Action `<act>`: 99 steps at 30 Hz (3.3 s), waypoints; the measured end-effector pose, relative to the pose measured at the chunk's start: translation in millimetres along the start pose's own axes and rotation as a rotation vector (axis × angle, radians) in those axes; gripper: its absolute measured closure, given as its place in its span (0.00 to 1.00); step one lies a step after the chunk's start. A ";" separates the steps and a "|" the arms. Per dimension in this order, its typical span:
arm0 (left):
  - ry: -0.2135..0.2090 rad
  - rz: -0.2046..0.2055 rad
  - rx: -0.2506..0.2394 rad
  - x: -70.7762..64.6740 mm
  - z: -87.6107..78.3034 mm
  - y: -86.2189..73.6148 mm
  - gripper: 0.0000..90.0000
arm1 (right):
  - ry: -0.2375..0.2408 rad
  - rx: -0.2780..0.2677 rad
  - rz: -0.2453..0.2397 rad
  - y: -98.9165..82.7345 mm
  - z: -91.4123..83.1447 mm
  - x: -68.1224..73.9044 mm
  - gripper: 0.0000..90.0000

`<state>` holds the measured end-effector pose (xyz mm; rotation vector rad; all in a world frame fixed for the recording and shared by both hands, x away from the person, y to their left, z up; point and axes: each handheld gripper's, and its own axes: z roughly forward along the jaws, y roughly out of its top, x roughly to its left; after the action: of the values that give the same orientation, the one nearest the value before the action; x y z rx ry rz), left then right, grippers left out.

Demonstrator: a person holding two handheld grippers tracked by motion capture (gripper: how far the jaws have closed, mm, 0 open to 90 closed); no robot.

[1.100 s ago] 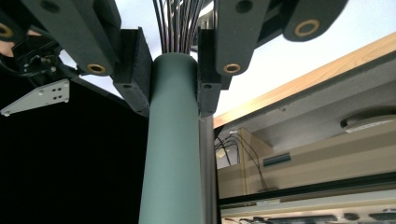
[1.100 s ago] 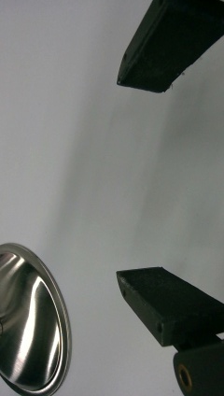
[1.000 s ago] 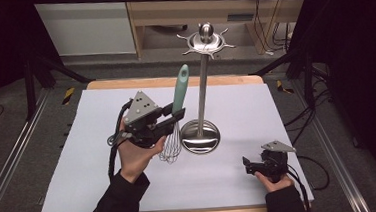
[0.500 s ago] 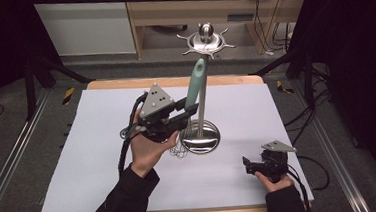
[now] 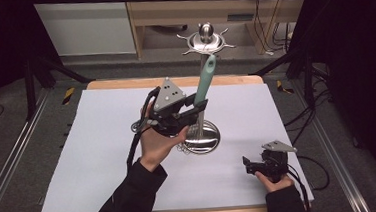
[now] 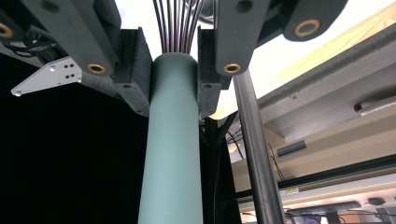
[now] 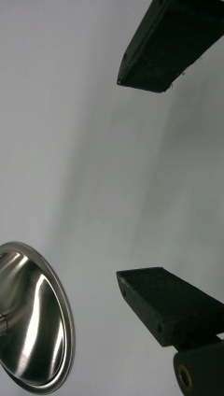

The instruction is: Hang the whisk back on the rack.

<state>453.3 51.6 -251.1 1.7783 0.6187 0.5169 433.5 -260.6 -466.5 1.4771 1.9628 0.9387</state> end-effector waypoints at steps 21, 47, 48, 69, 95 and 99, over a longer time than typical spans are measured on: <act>0.024 0.009 0.021 4.3 16.2 3.7 0.76 | 0.009 0.001 0.009 0.2 -0.3 -0.2 0.08; 0.034 0.024 0.008 12.6 36.8 -1.2 0.76 | 0.008 -0.001 0.001 0.1 0.4 -0.5 0.08; 0.042 0.020 0.005 11.7 39.2 -1.5 0.76 | 0.008 0.000 0.000 0.1 0.8 -0.3 0.08; 0.061 0.030 -0.008 12.2 51.8 -0.5 0.75 | 0.013 0.001 0.006 0.2 -0.4 0.1 0.08; 0.024 0.041 0.043 13.6 34.1 -26.6 0.54 | 0.007 0.005 0.001 0.0 0.6 1.0 0.08; 0.019 0.001 0.039 14.4 27.5 -35.1 0.50 | 0.003 0.004 0.000 0.1 0.5 0.3 0.08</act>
<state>476.2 49.0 -291.9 1.8119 0.6452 0.5261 433.8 -260.2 -466.8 1.4786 1.9676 0.9385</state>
